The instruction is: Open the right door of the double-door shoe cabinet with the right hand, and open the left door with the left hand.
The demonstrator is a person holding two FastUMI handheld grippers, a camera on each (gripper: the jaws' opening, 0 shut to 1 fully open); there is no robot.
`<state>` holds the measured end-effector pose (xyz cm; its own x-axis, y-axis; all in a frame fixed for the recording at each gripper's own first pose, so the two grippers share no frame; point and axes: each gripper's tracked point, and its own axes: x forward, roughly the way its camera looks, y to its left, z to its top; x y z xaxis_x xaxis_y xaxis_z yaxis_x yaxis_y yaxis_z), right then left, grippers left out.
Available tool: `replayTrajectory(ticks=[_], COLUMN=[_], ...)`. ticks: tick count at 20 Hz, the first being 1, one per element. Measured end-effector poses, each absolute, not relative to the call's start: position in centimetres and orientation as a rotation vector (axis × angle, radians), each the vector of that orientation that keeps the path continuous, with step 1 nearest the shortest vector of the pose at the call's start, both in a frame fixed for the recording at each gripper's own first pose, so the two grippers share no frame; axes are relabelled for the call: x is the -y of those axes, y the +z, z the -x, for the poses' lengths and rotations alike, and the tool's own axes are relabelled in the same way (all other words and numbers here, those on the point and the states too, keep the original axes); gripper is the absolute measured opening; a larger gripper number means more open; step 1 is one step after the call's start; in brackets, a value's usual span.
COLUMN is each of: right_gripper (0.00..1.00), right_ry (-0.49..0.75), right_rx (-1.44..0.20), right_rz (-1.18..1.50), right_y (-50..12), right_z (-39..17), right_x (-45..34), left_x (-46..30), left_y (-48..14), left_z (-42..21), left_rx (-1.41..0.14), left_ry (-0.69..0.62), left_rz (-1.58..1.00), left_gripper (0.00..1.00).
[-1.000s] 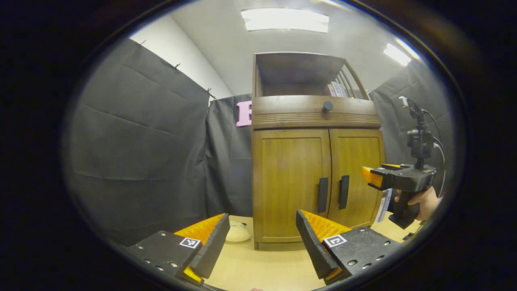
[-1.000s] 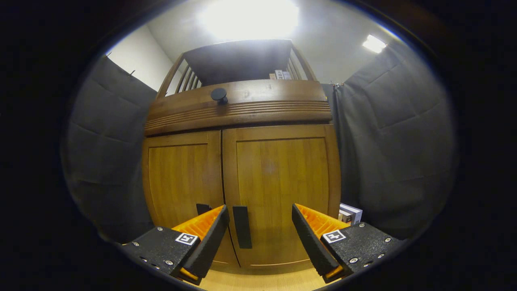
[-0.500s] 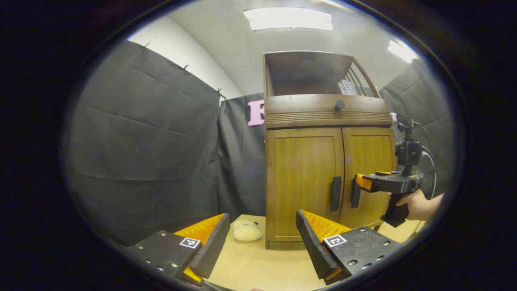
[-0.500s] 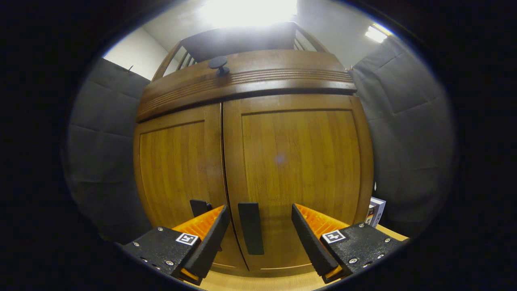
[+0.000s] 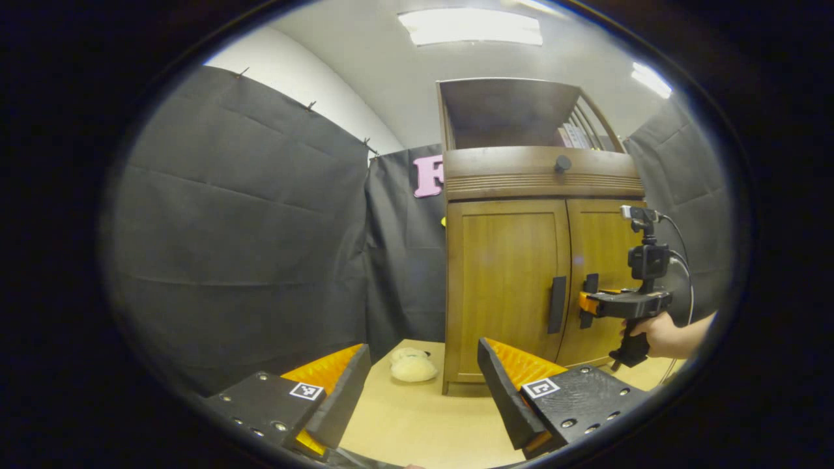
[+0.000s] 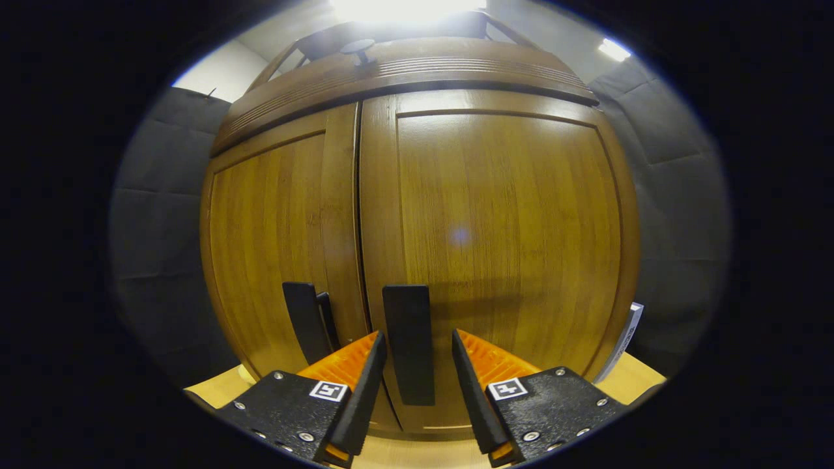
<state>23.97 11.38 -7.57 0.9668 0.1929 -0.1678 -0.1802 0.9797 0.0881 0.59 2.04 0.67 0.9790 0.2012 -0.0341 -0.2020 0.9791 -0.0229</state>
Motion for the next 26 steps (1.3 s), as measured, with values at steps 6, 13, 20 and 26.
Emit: replayTrajectory(ticks=[6,13,20,26], right_gripper=[0.34,0.27,0.29,0.29], right_ry=[0.182,0.193,0.215,0.235], right_rx=[-0.180,-0.189,-0.194,-0.203], right_rz=[-0.100,-0.089,-0.096,-0.097], right_y=[-7.5,-7.1,-6.8,-6.0], right_z=[-24.0,-22.0,-18.5,-15.6], right_x=[-12.0,-11.4,-10.3,-8.7], left_x=[-2.7,-2.1,0.5,3.2], left_y=[1.5,1.4,1.9,1.5], left_z=[1.0,2.0,2.9,2.2], left_rx=[-0.015,0.003,0.013,0.007], left_ry=[0.223,0.212,0.166,0.114], left_rz=[0.004,0.004,0.010,0.026], left_gripper=[0.94,0.94,1.00,1.00])
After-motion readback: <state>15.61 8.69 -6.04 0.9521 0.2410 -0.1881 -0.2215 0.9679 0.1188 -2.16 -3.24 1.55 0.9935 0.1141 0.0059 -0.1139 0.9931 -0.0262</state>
